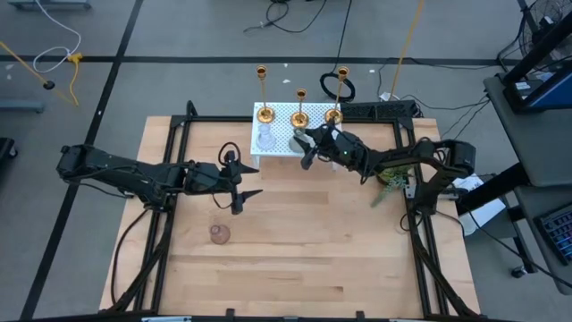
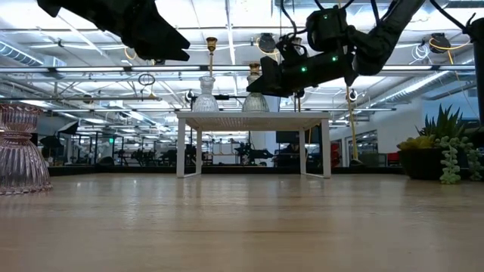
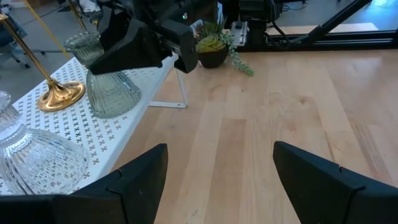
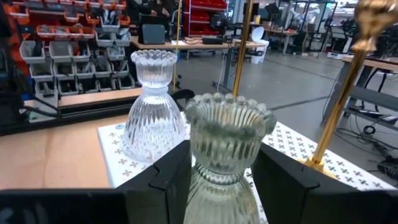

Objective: Pick & Place candle stick holders
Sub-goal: Put the green glass candle holder on the shelf aligned with the other glass candle holder, then put the pink glass candle holder on the shelf aligned with the other glass candle holders

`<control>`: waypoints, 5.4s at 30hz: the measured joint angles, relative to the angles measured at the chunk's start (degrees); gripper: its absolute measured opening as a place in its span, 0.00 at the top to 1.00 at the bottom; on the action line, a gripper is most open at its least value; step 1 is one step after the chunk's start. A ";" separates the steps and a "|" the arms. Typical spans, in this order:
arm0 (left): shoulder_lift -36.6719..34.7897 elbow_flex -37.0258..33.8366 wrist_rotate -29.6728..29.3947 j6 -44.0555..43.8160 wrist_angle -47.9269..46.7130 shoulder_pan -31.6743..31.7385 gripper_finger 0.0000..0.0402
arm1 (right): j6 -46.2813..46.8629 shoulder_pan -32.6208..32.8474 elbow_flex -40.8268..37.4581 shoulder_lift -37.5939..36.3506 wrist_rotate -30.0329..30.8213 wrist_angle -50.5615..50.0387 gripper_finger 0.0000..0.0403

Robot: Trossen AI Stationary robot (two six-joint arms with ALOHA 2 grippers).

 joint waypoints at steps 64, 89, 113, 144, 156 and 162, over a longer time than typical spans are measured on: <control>-0.01 0.00 -8.18 -40.22 -33.42 -30.08 0.26 | -8.79 13.62 -0.21 -16.82 0.09 -12.53 0.39; -0.01 -10.23 -16.13 -67.48 -35.01 -43.96 0.26 | -10.26 17.49 -0.21 -17.20 0.11 -13.59 0.39; 0.01 -18.29 -24.75 -67.53 -20.03 -45.07 0.47 | -5.73 21.98 -0.21 -17.14 -0.35 -25.08 0.39; 0.04 -18.29 -16.26 -30.03 22.55 -15.28 0.62 | 8.70 26.82 -13.24 7.81 -5.92 20.91 0.39; 2.07 -18.27 -11.45 -27.76 29.03 -8.77 0.66 | 4.37 26.39 -7.69 12.50 -6.02 25.31 0.39; 10.48 -15.69 -9.26 -23.97 33.52 -8.72 0.61 | 5.49 24.48 -6.32 12.48 -5.91 24.97 0.39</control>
